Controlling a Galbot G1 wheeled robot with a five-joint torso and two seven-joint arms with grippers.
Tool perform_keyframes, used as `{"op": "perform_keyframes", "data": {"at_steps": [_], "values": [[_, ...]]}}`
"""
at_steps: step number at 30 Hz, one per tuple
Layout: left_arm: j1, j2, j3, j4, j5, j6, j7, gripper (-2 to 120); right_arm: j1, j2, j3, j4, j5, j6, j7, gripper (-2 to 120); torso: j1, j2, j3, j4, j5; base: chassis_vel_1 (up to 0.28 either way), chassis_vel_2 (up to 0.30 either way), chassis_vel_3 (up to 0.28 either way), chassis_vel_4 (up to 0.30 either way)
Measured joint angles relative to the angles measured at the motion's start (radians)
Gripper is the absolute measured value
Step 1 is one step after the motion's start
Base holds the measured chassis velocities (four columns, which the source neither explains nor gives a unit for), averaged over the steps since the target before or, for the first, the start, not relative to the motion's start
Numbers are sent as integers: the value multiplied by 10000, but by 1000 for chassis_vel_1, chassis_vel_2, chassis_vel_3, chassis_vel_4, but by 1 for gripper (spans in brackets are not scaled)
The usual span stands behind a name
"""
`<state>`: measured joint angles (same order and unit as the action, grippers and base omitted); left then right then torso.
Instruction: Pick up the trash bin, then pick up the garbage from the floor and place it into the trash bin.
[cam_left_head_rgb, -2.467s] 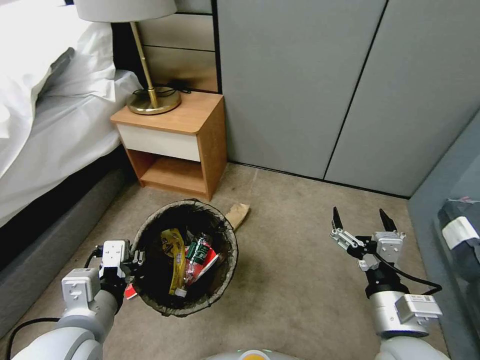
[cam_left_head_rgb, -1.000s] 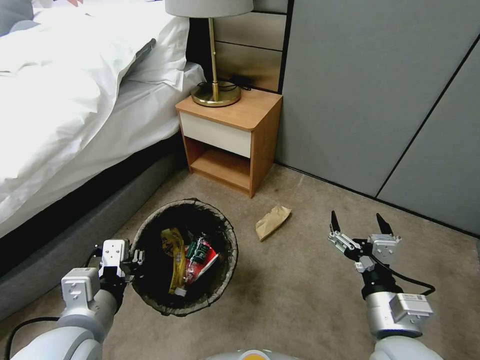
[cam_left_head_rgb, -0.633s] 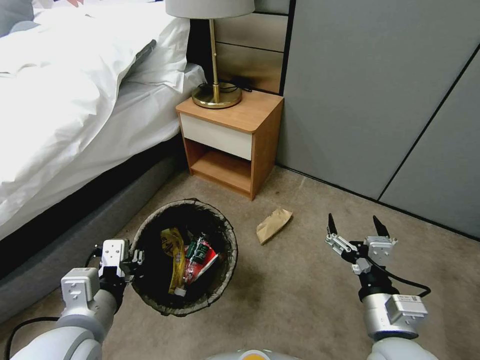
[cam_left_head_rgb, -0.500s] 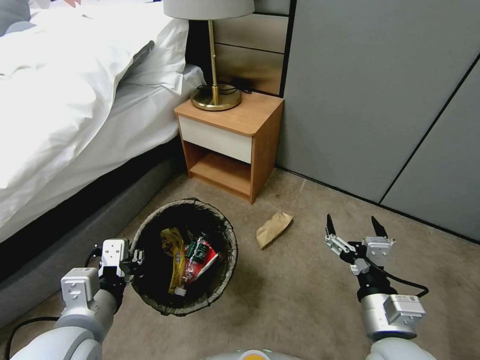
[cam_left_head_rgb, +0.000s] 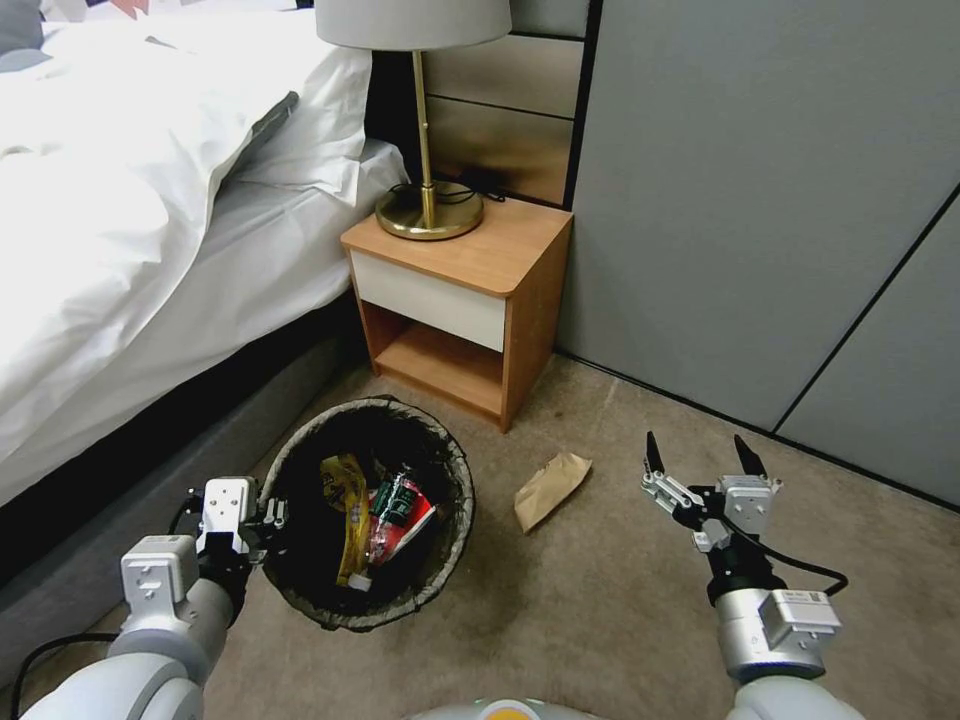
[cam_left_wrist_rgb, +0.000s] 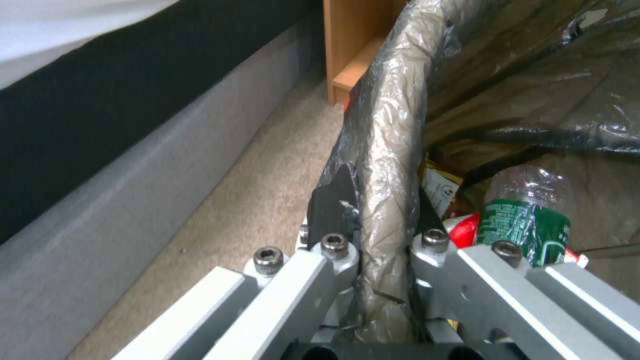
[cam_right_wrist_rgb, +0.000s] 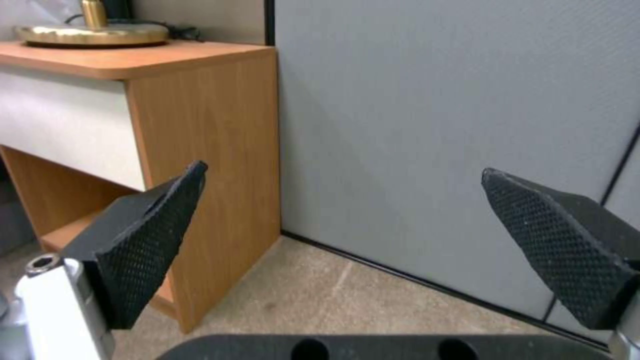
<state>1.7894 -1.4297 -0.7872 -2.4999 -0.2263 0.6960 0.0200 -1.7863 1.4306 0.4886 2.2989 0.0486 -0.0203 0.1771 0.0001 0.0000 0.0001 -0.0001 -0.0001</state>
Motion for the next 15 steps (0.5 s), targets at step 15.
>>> {"op": "perform_keyframes", "data": {"at_steps": [15], "values": [[42, 21, -49, 0, 36, -91, 0, 1, 173, -101, -5, -168, 155, -344, 24, 100, 0, 0, -1, 1, 0, -13, 19, 24, -25]]}}
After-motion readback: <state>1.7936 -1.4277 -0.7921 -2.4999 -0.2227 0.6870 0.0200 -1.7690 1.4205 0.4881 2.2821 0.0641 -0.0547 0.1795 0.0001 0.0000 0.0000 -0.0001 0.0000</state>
